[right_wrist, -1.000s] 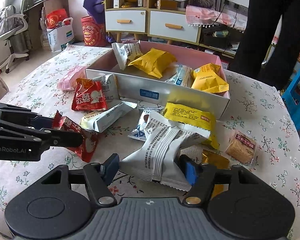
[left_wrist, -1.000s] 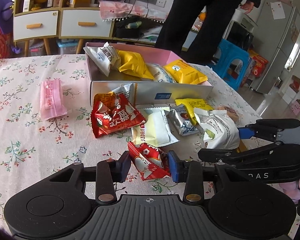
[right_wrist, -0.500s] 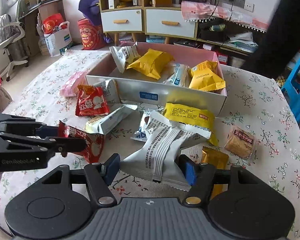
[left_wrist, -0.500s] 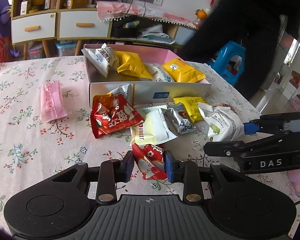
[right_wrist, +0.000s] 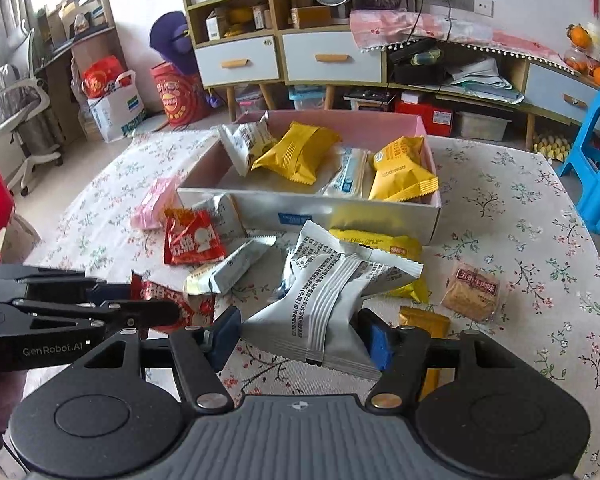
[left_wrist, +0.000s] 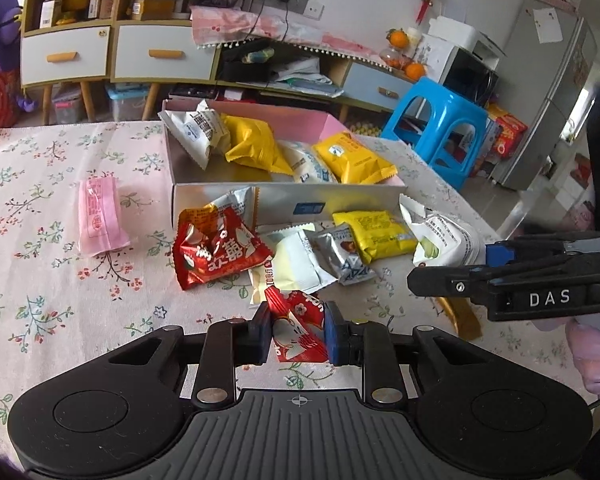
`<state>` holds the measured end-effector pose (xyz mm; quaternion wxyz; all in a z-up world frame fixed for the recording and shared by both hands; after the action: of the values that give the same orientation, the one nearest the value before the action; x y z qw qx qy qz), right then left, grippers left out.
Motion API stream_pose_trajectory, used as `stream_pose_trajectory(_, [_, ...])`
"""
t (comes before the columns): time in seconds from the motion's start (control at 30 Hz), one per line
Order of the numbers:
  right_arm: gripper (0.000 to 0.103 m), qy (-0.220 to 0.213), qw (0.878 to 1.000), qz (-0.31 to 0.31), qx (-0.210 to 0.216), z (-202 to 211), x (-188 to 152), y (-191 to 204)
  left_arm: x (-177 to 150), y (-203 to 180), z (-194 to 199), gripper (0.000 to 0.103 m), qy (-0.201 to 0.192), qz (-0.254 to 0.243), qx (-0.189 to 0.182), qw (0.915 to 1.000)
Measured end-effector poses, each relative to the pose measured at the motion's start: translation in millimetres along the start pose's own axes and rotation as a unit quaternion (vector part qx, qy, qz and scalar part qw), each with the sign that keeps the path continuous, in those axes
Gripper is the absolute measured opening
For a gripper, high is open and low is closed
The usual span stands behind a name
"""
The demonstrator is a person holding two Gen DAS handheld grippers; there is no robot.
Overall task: Organize snacks
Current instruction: 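Carry both packets into the pink box and open both tools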
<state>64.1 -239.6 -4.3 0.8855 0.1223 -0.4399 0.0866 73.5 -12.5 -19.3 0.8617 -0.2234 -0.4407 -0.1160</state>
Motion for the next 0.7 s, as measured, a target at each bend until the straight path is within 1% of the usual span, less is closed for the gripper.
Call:
stream_pose_trajectory(0.2, [0.053,-0.010,1.000,-0.013,-0.001,0,8,-8,8,-2,6,0.023,-0.014,0.008,-0.008,0.9998])
stream_pose_trajectory(0.43, [0.054,-0.027,0.999,-0.034,0.004,-6,24,-21,27,-5,16,0.023,-0.044,0.018,-0.012,0.9988])
stream_pose_trajectory(0.5, [0.054,-0.031,0.999,-0.043,0.008,-10,29,-24,34,-5,16,0.023,-0.051,0.018,-0.008,0.9985])
stream_pose_trajectory(0.7, [0.054,-0.042,0.996,-0.079,0.027,-24,47,-33,58,-1,2,0.023,-0.069,0.013,0.021,0.9973])
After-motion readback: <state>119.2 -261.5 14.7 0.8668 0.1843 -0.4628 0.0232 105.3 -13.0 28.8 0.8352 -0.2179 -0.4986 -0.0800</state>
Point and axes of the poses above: each gripper's, at about its wrist camera, not at the fingertips, and z roughly against the way its jaws point, y to its left, x to its top, the point moved 1 cm from there along -z, roughly the way its jaws point, and after that the axes turned 10 degrees about -y, right-handed, at the moved point
